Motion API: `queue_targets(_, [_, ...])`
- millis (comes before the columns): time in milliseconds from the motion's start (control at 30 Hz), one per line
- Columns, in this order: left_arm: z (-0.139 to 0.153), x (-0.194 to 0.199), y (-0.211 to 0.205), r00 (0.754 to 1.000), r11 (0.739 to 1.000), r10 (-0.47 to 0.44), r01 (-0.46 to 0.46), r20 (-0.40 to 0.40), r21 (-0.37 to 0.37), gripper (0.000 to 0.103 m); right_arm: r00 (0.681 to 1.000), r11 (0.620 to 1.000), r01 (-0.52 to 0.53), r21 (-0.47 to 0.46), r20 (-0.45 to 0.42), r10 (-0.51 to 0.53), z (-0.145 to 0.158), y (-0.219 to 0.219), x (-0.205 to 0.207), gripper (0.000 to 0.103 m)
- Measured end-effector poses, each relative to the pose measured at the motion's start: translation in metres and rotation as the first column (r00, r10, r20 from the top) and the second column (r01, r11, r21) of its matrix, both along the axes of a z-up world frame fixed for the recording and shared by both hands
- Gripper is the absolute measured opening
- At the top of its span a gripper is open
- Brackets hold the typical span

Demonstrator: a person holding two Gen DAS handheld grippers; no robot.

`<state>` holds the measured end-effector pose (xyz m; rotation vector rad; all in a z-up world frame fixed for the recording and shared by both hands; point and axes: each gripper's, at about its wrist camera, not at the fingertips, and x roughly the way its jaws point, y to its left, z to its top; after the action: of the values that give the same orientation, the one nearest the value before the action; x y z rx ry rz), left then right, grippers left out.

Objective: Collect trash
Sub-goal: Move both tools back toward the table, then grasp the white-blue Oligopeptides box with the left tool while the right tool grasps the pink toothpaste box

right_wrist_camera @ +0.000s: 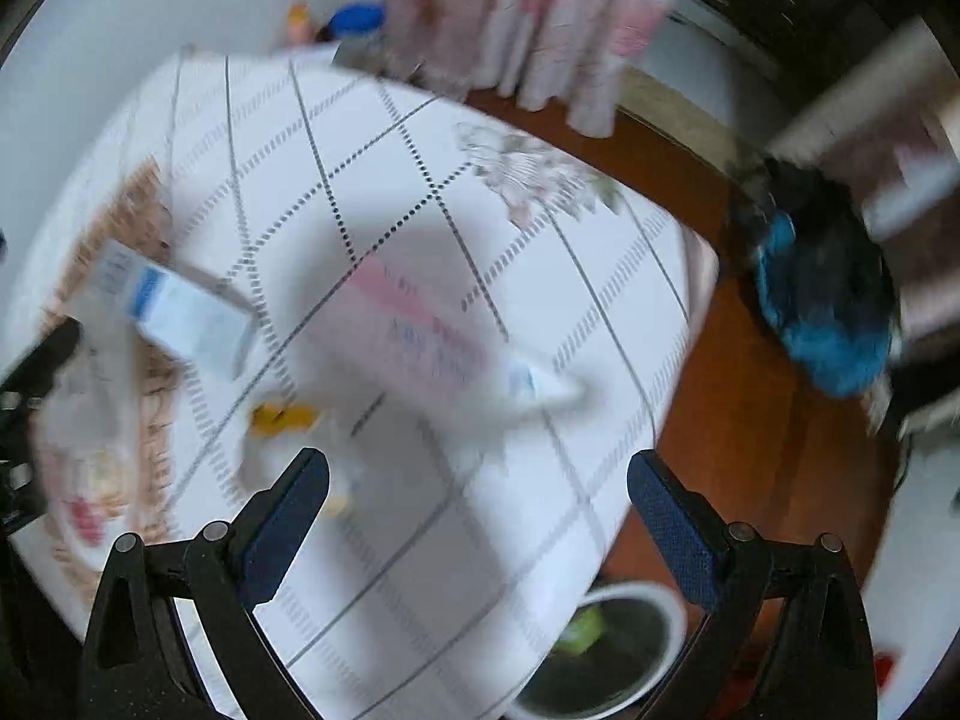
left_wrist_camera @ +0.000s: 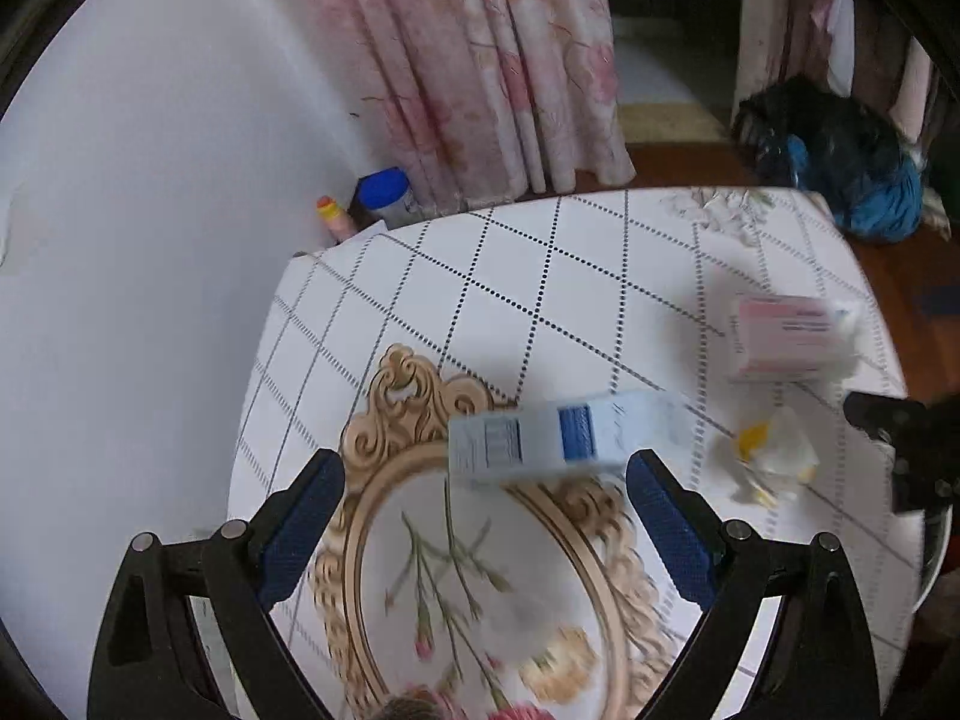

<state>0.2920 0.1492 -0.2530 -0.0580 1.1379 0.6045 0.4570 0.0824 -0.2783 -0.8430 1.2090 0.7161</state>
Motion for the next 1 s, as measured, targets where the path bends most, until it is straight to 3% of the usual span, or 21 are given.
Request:
queue_targets(133, [-0.013,0.015,0.008,0.995,0.995,-0.096,0.095,-0.036,-0.013,0.096,0.997,0.995,-0.072,-0.065,-0.047,0.069,-0.034,0.024,0.016,0.1])
queue_targets(233, [-0.018,0.02,0.006,0.977,0.979,-0.203,0.201,-0.063,-0.036,0.096,0.991,0.998,-0.054,-0.027,-0.126,0.05,-0.042,0.024,0.026,0.076])
queue_targets(300, [-0.022,0.025,0.0,0.956,0.961,-0.276,0.274,-0.096,-0.039,0.096,0.991,0.999,-0.034,-0.015,-0.126,0.031,-0.04,0.018,0.027,0.071])
queue_targets(467, [-0.036,0.03,-0.014,0.85,0.874,-0.481,0.482,-0.213,-0.05,0.096,0.966,0.987,0.155,-0.038,-0.203,-0.16,-0.036,-0.016,0.035,0.063])
queue_targets(633, [-0.056,0.034,-0.024,0.76,0.805,-0.588,0.584,-0.276,-0.107,0.095,0.946,0.975,0.212,-0.063,-0.236,-0.221,-0.038,-0.037,0.028,0.062])
queue_targets(700, [-0.062,0.035,-0.024,0.744,0.79,-0.607,0.603,-0.279,-0.113,0.095,0.949,0.976,0.213,-0.052,-0.229,-0.219,-0.038,-0.037,0.03,0.062])
queue_targets(800, [-0.066,0.037,-0.026,0.728,0.777,-0.623,0.617,-0.284,-0.121,0.064,0.954,0.979,0.197,-0.041,-0.22,-0.201,-0.04,-0.033,0.026,0.062])
queue_targets(1000, [-0.061,0.034,-0.028,0.741,0.781,-0.622,0.61,-0.252,-0.131,0.049,0.964,0.982,0.188,-0.008,-0.192,-0.186,-0.043,-0.022,0.024,0.062])
